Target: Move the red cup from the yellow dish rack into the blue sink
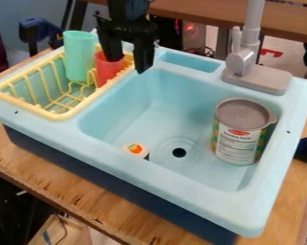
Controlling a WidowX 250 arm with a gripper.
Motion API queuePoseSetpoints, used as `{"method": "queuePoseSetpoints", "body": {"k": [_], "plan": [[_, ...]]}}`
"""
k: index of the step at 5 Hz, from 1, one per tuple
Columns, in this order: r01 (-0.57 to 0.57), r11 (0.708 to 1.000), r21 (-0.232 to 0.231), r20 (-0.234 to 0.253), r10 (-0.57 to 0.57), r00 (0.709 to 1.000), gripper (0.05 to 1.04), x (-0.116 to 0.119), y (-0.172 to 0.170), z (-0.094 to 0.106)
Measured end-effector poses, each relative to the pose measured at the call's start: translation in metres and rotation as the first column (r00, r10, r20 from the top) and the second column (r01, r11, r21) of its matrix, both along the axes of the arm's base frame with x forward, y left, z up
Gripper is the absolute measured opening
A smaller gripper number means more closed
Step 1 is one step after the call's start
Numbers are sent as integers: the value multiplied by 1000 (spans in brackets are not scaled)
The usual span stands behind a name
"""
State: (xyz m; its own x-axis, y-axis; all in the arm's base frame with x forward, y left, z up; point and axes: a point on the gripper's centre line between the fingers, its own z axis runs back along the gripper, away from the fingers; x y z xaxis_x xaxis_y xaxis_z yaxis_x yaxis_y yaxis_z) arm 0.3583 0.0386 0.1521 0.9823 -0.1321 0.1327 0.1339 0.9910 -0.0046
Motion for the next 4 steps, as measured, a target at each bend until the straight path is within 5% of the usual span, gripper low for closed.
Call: {"method": "queuePoseSetpoints", "body": {"k": [3,4], "plan": [[-81,997,-4,-18,81,997,961,-5,29,-5],[-91,996,-17,-19,91,996,686,-6,32,-4]]}}
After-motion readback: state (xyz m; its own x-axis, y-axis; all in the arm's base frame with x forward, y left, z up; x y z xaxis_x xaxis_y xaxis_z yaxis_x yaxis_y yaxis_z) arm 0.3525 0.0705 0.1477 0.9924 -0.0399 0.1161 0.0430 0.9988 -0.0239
